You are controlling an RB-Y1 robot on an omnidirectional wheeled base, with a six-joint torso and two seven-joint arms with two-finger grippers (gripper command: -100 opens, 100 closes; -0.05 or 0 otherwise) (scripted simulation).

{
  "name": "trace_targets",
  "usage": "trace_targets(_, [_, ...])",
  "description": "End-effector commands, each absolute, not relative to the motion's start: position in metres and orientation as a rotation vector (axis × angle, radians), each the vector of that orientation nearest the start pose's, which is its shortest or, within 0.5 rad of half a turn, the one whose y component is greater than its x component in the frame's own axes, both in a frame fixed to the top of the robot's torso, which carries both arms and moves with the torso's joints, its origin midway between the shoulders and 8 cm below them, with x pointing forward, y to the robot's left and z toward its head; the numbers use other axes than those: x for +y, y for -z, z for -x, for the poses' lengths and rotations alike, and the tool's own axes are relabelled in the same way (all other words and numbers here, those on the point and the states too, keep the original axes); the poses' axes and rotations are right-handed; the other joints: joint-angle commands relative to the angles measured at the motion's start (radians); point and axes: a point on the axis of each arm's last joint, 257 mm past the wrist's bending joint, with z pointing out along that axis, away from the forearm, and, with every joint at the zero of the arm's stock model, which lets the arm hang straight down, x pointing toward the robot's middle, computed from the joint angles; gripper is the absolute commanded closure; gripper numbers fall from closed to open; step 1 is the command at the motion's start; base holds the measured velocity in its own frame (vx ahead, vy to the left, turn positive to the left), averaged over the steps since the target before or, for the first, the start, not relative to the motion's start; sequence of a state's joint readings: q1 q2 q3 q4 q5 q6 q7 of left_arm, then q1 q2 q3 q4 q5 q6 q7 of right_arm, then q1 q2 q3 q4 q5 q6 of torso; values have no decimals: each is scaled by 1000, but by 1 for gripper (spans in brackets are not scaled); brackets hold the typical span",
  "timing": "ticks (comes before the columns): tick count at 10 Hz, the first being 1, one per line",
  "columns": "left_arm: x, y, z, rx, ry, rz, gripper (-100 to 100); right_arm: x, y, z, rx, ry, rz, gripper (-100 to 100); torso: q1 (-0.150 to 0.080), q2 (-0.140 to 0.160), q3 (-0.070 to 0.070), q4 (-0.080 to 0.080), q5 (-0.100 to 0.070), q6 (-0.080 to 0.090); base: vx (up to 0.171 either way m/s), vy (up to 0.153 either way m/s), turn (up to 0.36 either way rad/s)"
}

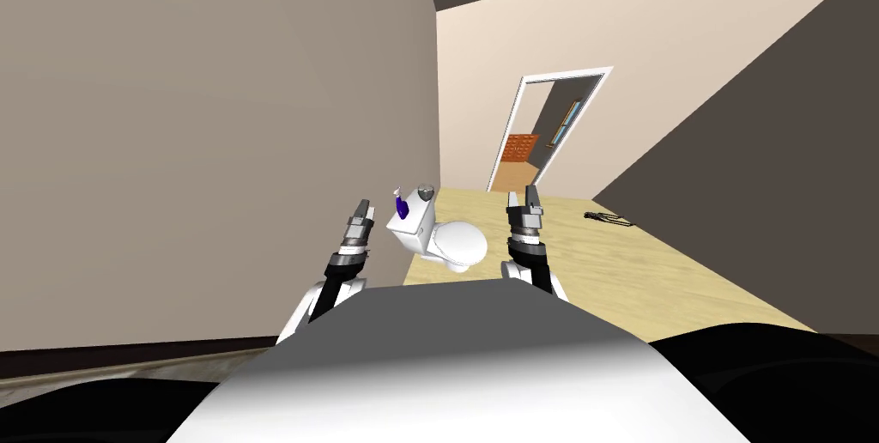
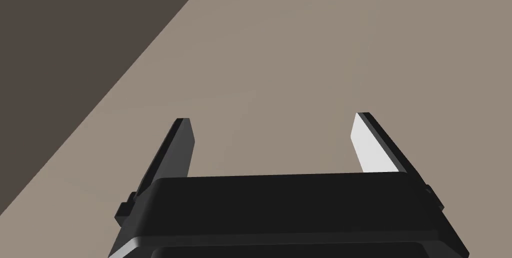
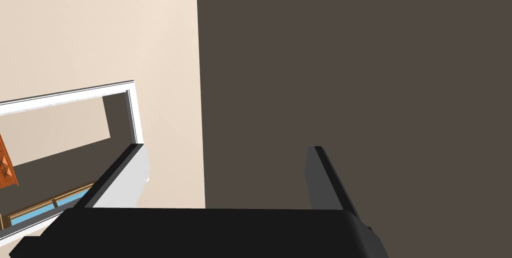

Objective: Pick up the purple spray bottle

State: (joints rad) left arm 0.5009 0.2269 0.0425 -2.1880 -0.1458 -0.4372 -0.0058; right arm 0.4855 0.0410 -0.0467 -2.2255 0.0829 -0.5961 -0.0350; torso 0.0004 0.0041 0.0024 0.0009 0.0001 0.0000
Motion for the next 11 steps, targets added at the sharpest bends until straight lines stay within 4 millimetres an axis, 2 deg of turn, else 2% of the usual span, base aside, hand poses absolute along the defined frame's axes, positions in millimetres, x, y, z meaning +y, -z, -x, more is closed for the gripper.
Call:
trace_targets(1, [274,52,-379,1049,1056,492,-100,-285,-22,-338,584,-1256,-597,0,0,0,0,0,0,0,-51,-4,-55])
trace_targets(6, [294,106,-396,1242,898,446,-100,-285,-22,-338,584,-1256,-597,0,-1,-3,-2,-1,0,0,-26,-15,-52])
trace_targets(11, [317,147,-405,1394,748,381,-100,-285,-22,-338,584,-1255,-597,0,-1,-5,-3,-1,0,0,3,-16,-48])
